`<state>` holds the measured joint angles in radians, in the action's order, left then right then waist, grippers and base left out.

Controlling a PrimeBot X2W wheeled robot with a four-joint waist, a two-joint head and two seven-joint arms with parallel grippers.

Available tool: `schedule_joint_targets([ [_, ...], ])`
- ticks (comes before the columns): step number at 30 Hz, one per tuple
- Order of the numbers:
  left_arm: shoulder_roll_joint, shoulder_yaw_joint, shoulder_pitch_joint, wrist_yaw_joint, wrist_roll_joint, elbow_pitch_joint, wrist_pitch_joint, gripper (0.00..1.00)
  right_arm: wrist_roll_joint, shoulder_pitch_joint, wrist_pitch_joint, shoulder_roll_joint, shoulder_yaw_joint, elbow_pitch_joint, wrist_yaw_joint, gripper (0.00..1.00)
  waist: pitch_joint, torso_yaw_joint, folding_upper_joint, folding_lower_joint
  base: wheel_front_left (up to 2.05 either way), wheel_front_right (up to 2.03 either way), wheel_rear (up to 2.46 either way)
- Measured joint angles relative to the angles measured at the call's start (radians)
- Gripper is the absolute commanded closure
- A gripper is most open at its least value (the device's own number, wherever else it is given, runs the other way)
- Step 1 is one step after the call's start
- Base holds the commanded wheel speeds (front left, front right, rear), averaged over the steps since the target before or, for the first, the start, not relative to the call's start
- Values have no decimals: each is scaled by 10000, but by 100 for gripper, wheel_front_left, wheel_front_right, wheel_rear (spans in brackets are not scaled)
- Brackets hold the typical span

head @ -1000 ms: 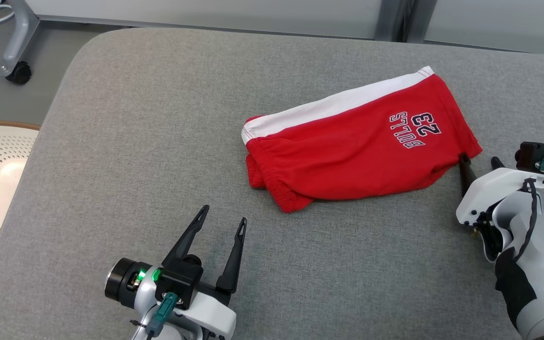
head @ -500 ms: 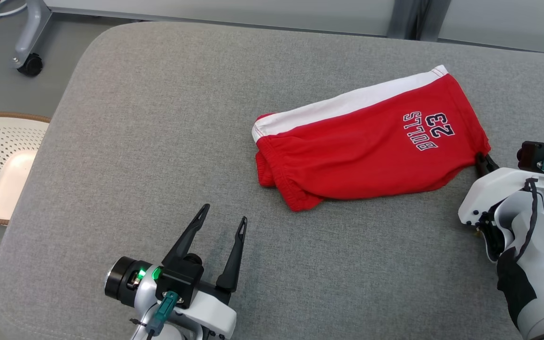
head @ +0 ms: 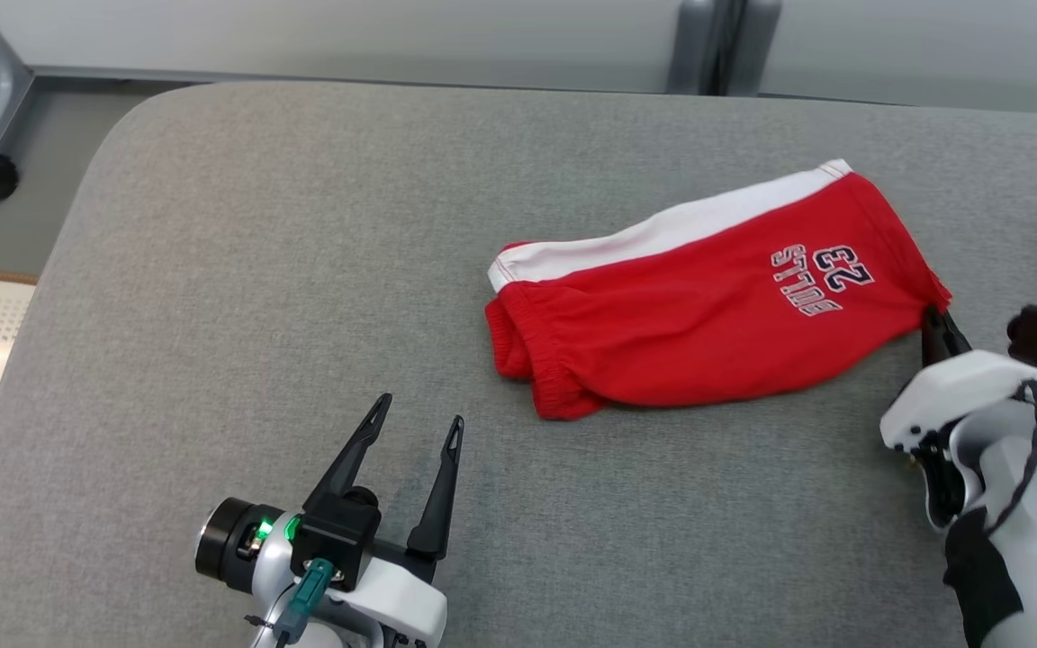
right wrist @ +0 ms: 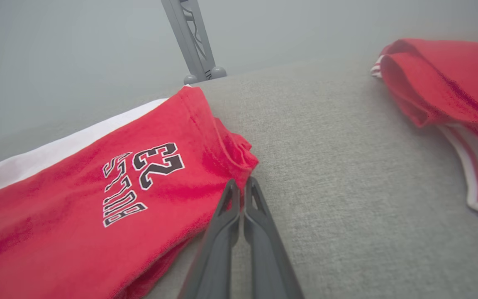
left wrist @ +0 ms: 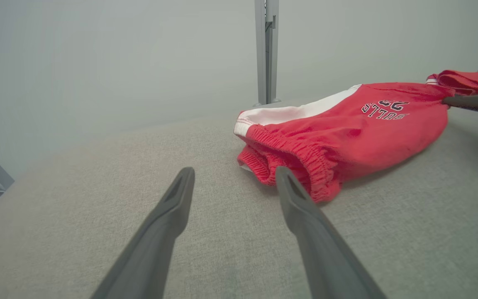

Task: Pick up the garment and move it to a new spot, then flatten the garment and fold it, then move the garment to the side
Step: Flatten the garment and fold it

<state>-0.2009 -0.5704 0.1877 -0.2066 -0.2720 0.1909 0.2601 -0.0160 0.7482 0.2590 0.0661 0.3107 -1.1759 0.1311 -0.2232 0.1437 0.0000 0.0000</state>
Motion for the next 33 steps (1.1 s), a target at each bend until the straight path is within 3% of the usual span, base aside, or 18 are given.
schedule_joint_targets([
  [9,-4,82,-252,-105,0,-50,4,0,-913,-2069,12,-21,-161,1716,0,100,397,-612,0,0,0,0,0],
  [16,12,86,-379,-121,0,-81,13,0,-1129,-2600,13,86,-403,2660,-2,100,618,-831,0,0,0,0,0],
  [33,73,90,-464,86,2,4,13,0,-1747,-2908,27,-109,-3233,5026,-2,100,1137,-356,0,0,0,0,0],
])
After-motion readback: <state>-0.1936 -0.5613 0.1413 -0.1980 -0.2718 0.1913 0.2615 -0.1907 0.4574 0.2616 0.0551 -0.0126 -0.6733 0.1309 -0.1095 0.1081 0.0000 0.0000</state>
